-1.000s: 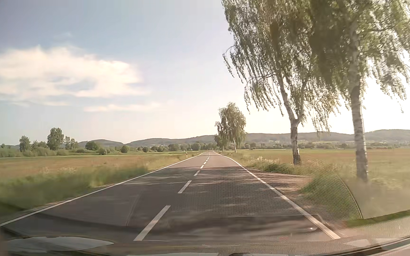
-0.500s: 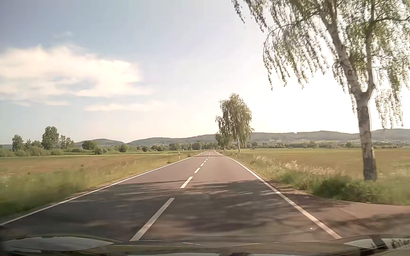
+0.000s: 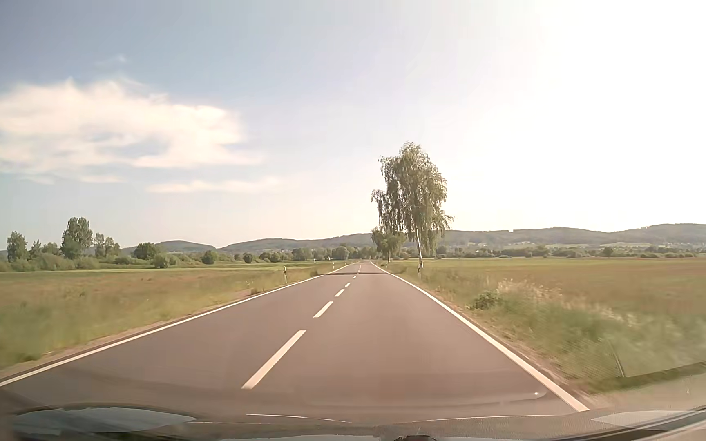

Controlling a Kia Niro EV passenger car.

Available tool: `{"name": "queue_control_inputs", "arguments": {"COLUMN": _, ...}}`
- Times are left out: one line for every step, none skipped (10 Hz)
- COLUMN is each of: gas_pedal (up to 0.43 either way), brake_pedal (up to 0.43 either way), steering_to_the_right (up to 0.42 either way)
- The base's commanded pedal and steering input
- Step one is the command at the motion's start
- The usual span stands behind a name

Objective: Follow the waypoints while adhering to traffic rules and regulations

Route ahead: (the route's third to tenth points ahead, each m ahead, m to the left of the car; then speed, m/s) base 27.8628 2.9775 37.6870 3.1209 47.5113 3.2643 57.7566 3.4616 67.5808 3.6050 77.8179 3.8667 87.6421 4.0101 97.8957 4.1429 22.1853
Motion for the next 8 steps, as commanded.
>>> {"name": "queue_control_inputs", "arguments": {"gas_pedal": 0.228, "brake_pedal": 0.0, "steering_to_the_right": -0.004}}
{"name": "queue_control_inputs", "arguments": {"gas_pedal": 0.228, "brake_pedal": 0.0, "steering_to_the_right": -0.004}}
{"name": "queue_control_inputs", "arguments": {"gas_pedal": 0.228, "brake_pedal": 0.0, "steering_to_the_right": -0.004}}
{"name": "queue_control_inputs", "arguments": {"gas_pedal": 0.228, "brake_pedal": 0.0, "steering_to_the_right": -0.004}}
{"name": "queue_control_inputs", "arguments": {"gas_pedal": 0.228, "brake_pedal": 0.0, "steering_to_the_right": -0.004}}
{"name": "queue_control_inputs", "arguments": {"gas_pedal": 0.228, "brake_pedal": 0.0, "steering_to_the_right": -0.004}}
{"name": "queue_control_inputs", "arguments": {"gas_pedal": 0.228, "brake_pedal": 0.0, "steering_to_the_right": -0.004}}
{"name": "queue_control_inputs", "arguments": {"gas_pedal": 0.228, "brake_pedal": 0.0, "steering_to_the_right": -0.004}}
